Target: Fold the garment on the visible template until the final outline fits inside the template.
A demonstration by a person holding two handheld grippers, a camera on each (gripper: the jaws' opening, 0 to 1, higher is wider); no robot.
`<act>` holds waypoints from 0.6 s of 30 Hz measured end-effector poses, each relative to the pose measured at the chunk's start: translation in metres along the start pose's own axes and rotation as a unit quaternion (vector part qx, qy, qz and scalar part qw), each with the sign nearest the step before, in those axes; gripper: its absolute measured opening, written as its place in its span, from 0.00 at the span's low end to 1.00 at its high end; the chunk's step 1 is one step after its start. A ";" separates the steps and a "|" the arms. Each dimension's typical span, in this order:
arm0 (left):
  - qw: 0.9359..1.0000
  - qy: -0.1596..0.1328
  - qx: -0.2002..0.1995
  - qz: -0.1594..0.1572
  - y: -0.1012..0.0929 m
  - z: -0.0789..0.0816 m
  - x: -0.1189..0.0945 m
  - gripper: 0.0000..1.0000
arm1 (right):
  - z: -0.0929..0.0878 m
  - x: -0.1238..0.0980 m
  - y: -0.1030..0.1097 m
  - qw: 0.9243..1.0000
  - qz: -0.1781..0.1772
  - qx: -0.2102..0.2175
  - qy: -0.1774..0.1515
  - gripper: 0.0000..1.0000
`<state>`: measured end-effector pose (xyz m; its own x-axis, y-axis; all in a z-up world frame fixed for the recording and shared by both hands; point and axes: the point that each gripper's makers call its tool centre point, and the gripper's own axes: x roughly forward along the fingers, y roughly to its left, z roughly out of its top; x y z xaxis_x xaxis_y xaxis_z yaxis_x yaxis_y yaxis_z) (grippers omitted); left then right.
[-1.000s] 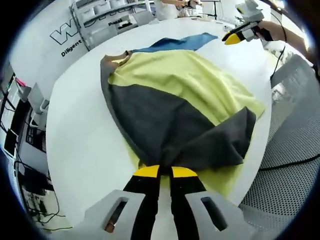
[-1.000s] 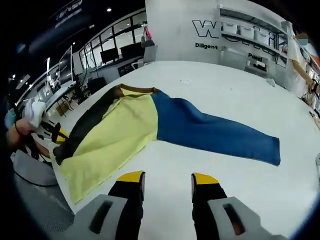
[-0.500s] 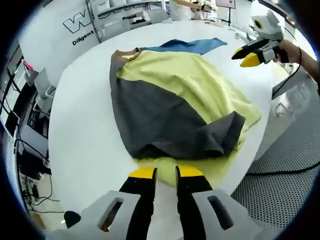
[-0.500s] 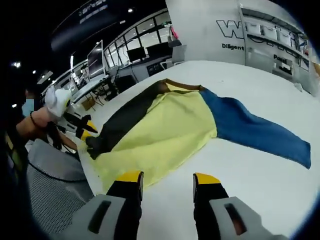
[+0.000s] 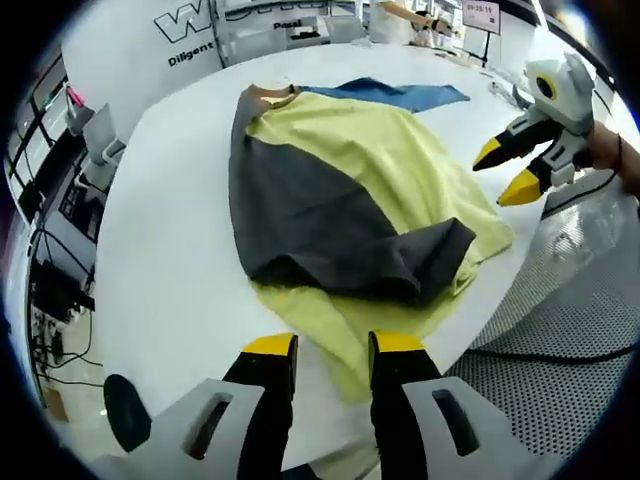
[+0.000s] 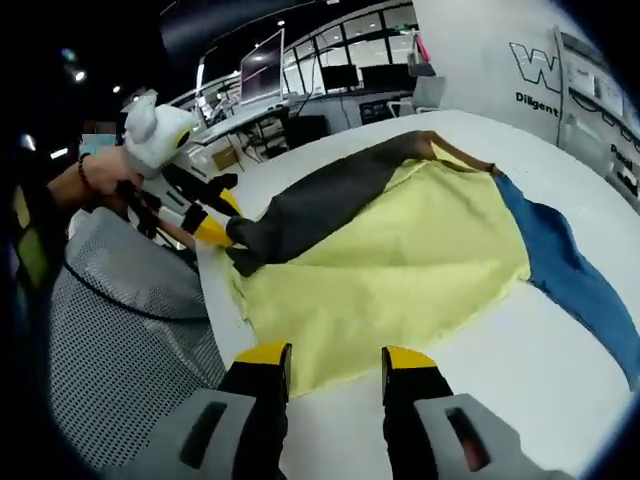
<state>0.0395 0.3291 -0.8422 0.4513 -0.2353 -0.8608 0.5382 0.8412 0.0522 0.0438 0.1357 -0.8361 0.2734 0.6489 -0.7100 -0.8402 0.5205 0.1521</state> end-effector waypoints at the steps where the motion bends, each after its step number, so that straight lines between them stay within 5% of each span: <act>1: 1.000 -0.002 -0.006 0.005 0.002 0.000 0.000 0.30 | -0.001 0.002 0.006 1.000 0.010 -0.006 0.006 0.28; 6: 1.000 0.016 -0.012 0.003 0.002 -0.008 0.003 0.20 | -0.007 0.011 0.014 0.999 0.021 -0.036 0.027 0.28; 18: 1.000 0.018 0.005 -0.007 -0.003 -0.009 0.006 0.07 | -0.022 0.012 0.021 0.988 0.023 -0.137 0.070 0.09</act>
<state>0.0344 0.3296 -0.8521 0.4183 -0.2300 -0.8787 0.5522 0.8325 0.0449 0.0196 0.1420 -0.8567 0.1813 0.5752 -0.7976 -0.9505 0.3106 0.0080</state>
